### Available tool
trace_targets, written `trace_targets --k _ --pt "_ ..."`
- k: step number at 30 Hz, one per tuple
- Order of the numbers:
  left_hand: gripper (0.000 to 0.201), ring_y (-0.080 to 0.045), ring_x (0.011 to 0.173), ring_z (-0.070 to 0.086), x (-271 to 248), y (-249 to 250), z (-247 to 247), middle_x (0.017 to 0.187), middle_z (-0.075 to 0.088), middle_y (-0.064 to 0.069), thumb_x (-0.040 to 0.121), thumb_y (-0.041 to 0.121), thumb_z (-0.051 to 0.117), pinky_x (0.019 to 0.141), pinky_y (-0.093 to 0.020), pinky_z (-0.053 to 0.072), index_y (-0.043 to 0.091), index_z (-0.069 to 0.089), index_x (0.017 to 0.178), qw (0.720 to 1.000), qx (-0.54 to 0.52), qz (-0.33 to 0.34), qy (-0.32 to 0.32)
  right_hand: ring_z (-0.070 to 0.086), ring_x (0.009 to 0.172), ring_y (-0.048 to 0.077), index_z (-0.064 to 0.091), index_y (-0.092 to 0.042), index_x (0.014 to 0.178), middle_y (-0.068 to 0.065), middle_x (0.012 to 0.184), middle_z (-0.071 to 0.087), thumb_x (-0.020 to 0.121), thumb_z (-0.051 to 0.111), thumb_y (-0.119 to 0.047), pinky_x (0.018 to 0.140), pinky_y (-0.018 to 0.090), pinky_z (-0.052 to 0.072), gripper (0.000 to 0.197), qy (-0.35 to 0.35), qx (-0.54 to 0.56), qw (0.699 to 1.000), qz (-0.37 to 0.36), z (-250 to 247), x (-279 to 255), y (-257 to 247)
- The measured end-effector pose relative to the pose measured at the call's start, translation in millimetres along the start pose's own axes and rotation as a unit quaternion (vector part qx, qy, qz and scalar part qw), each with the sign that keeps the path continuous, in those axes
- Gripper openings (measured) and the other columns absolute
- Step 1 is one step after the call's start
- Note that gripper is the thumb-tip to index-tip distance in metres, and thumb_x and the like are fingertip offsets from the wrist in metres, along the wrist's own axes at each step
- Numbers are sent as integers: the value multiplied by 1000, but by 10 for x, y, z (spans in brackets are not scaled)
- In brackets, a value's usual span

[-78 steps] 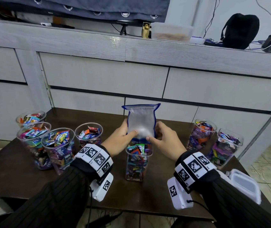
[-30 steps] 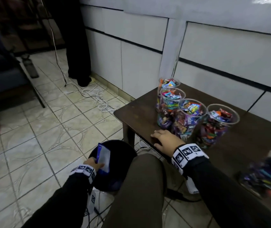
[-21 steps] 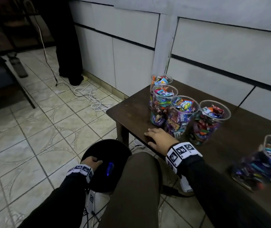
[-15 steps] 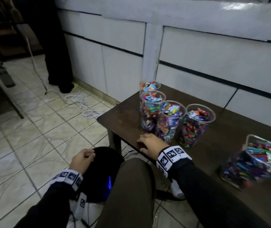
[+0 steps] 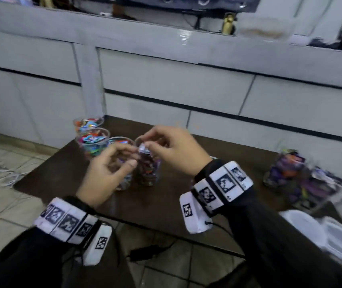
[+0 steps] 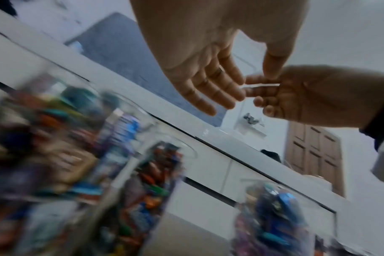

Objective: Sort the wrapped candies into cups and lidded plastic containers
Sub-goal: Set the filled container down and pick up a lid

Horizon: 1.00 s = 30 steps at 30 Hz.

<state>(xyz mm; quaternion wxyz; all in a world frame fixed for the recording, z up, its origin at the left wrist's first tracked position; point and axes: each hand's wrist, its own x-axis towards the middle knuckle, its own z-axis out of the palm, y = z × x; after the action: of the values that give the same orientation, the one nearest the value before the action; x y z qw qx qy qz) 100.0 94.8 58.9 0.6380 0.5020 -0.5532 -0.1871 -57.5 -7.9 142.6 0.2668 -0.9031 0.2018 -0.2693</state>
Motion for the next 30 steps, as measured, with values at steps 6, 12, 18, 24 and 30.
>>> trace_targets --k 6,12,18,24,30 --pt "111 -3 134 39 435 -204 974 151 36 6 58 49 86 110 -37 36 32 20 146 972 54 -118 -197 62 78 8 67 -18 97 -8 87 67 90 61 -19 68 18 45 9 123 -111 983 83 -1106 -702 432" --pt "140 -9 137 35 548 -425 1378 155 29 3 44 46 89 113 -40 34 33 2 152 952 19 -180 -247 59 72 16 66 -14 92 -1 81 65 87 61 -14 68 27 43 7 285 -253 900 214 -1815 -1733 1105" --pt "120 -2 115 53 515 -508 1513 132 48 12 44 40 89 95 -28 49 35 25 146 947 -2 -188 -261 55 102 37 59 -6 108 18 108 63 84 56 -12 89 42 43 25 415 -276 749 437 -2007 -2641 1846" --pt "102 -8 113 59 514 -543 1512 124 55 12 46 36 90 97 -37 52 35 38 133 945 -6 -202 -257 51 119 36 46 -5 133 22 131 53 89 62 -39 97 40 40 58 188 -213 706 649 -1672 -2922 2255" --pt "94 -8 111 61 513 -557 1522 121 59 11 43 38 89 93 -32 53 35 42 125 945 -12 -210 -251 54 116 28 50 -20 126 12 127 55 92 46 -49 95 33 41 45 134 -232 703 659 -1473 -2983 2420"
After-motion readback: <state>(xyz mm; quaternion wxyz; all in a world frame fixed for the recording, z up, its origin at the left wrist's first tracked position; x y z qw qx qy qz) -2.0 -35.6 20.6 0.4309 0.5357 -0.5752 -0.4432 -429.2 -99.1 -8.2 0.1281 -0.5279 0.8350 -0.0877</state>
